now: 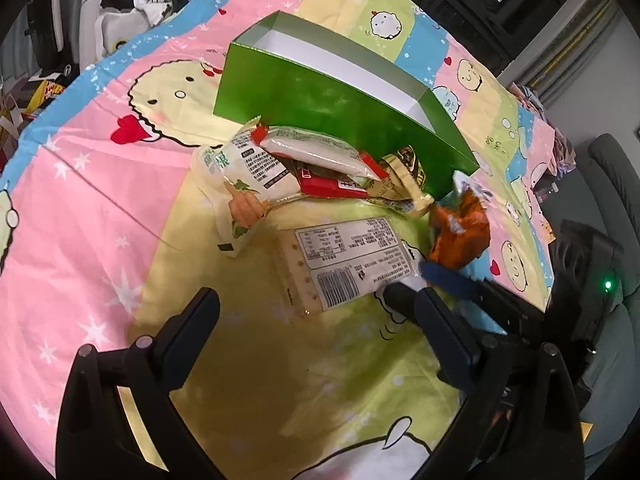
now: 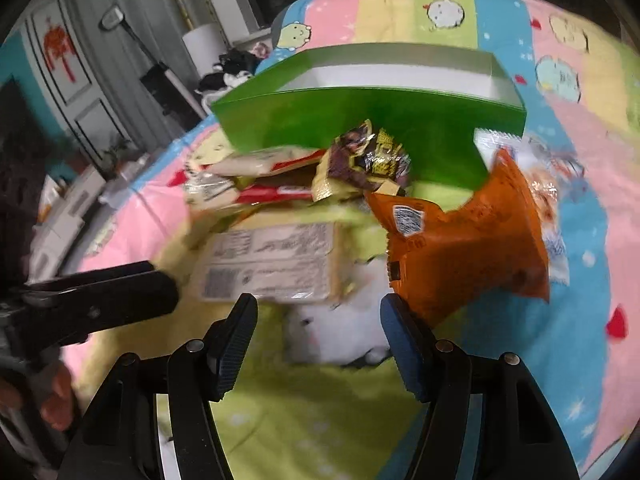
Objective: Organize snacks
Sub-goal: 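Grasp the beige biscuit pack with barcode label using both grippers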
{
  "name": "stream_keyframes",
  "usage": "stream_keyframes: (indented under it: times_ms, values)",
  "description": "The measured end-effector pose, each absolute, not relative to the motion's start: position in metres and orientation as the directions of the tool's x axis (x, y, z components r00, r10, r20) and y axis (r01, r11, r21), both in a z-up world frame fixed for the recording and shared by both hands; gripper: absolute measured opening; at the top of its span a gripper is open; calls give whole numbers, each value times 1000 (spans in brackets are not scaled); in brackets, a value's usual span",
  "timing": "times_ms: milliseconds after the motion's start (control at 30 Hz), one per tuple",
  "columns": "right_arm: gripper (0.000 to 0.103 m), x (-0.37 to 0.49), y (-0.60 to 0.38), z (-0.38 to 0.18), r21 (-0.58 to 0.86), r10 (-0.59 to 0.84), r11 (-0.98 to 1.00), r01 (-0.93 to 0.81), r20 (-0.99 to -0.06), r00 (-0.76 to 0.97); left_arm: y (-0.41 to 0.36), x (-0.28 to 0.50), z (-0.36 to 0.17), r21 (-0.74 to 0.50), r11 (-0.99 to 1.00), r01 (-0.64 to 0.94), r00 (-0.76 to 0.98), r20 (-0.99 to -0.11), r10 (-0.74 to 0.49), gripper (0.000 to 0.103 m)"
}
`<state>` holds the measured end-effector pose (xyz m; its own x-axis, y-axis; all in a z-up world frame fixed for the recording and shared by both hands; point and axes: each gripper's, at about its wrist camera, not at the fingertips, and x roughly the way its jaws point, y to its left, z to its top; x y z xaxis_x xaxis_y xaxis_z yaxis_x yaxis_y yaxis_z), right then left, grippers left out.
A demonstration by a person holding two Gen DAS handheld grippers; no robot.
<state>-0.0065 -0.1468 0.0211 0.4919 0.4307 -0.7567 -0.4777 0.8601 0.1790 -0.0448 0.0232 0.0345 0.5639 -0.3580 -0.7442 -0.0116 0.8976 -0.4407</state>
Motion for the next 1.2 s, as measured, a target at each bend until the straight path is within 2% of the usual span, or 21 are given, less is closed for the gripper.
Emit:
stream_keyframes:
  times_ms: [200, 267, 400, 567, 700, 867, 1200]
  values:
    - [66, 13, -141, 19, 222, 508, 794, -566, -753, 417, 20, -35, 25, -471, 881, -35, 547, -747, -378, 92]
    - [66, 15, -141, 17, 238, 526, 777, -583, -754, 393, 21, -33, 25, -485, 874, -39, 547, -742, -388, 85]
    - [51, 13, -137, 15, 257, 548, 754, -604, -753, 363, 21, -30, 22, -502, 864, -40, 541, -738, -404, 67]
    - [44, 10, -137, 15, 281, 558, 756, -591, -748, 358, 22, -29, 21, -499, 866, -37, 537, -741, -404, 62]
    - [37, 4, -140, 16, 280, 549, 772, -570, -745, 378, 22, -29, 20, -455, 889, -45, 540, -760, -362, 41]
    - [33, -13, -140, 20, 246, 526, 793, -558, -739, 422, 19, -39, 26, -420, 907, -39, 559, -761, -328, 42]
    - [32, -40, -146, 52, 214, 529, 808, -549, -674, 516, 14, -58, 61, -385, 923, 11, 639, -707, -303, 42]
